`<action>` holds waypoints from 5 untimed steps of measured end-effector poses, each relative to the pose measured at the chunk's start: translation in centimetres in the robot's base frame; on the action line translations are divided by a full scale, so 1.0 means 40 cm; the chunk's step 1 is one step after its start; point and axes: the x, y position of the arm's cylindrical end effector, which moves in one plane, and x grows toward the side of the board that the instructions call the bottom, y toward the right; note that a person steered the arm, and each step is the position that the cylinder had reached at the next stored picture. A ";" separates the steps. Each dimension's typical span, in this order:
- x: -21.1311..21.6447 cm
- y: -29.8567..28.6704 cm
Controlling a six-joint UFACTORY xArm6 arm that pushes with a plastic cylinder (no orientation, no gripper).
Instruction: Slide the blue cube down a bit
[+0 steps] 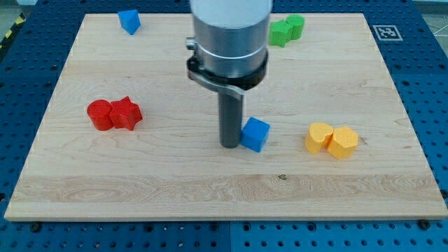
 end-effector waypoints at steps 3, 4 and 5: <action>-0.007 -0.015; -0.045 -0.028; -0.115 -0.023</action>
